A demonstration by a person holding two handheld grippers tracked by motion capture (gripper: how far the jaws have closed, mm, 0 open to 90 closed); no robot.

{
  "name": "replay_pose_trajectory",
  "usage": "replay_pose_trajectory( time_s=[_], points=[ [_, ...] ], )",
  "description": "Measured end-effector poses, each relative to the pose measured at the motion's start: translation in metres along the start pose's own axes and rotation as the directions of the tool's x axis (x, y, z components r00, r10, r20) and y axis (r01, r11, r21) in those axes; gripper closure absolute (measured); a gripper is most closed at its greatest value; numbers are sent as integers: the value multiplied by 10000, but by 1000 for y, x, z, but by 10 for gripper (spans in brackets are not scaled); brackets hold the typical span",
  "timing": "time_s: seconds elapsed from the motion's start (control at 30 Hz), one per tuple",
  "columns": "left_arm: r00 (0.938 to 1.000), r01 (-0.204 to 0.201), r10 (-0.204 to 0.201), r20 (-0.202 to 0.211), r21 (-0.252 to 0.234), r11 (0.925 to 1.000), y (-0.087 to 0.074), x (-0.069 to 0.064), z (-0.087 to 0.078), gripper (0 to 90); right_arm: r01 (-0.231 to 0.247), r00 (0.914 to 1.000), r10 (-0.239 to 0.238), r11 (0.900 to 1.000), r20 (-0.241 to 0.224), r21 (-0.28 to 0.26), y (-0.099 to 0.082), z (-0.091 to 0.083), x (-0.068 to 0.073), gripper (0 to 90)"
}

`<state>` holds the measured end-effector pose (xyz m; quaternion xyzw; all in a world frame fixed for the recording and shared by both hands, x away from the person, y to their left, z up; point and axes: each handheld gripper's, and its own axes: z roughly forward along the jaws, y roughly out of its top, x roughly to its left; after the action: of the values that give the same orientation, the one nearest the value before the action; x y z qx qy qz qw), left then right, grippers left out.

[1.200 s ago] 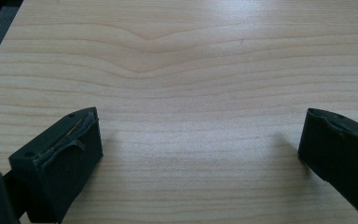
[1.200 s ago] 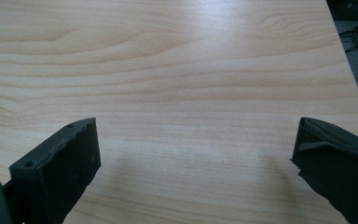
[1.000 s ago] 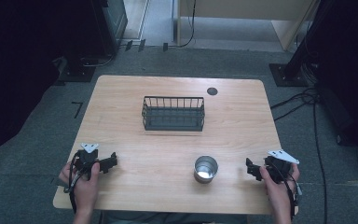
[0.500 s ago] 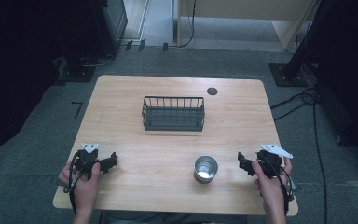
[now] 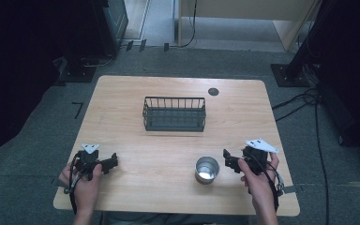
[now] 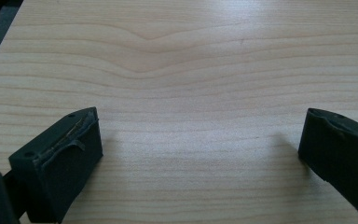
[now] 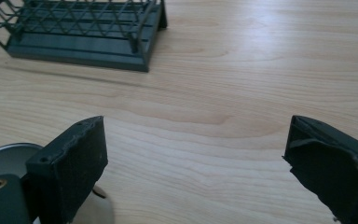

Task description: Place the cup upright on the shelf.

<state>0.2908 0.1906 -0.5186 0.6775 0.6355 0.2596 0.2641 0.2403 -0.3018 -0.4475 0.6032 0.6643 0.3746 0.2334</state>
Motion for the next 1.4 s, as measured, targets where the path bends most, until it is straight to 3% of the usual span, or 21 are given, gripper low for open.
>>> replay_pose_trajectory(
  time_s=[0.47,0.6,0.9,1.17,1.4],
  points=[
    [10000,0,0,2,2,10000,0,0,0,0,531,9957,-522,9985,-759,102,5,4,41,20],
    [10000,3,-3,1,-2,10000,0,0,0,0,678,9907,-649,9975,-1193,204,4,4,56,0],
    [10000,4,-4,1,-4,10000,0,0,0,0,1305,9810,-1240,9908,-1494,349,-4,7,78,0],
    [10000,3,-3,2,0,10000,0,0,0,0,1637,9815,-1590,9858,-1064,365,-17,15,88,0],
    [10000,3,-3,2,-1,10000,0,0,0,0,1644,9799,-1572,9851,-1229,511,-32,17,89,0]
  ],
)
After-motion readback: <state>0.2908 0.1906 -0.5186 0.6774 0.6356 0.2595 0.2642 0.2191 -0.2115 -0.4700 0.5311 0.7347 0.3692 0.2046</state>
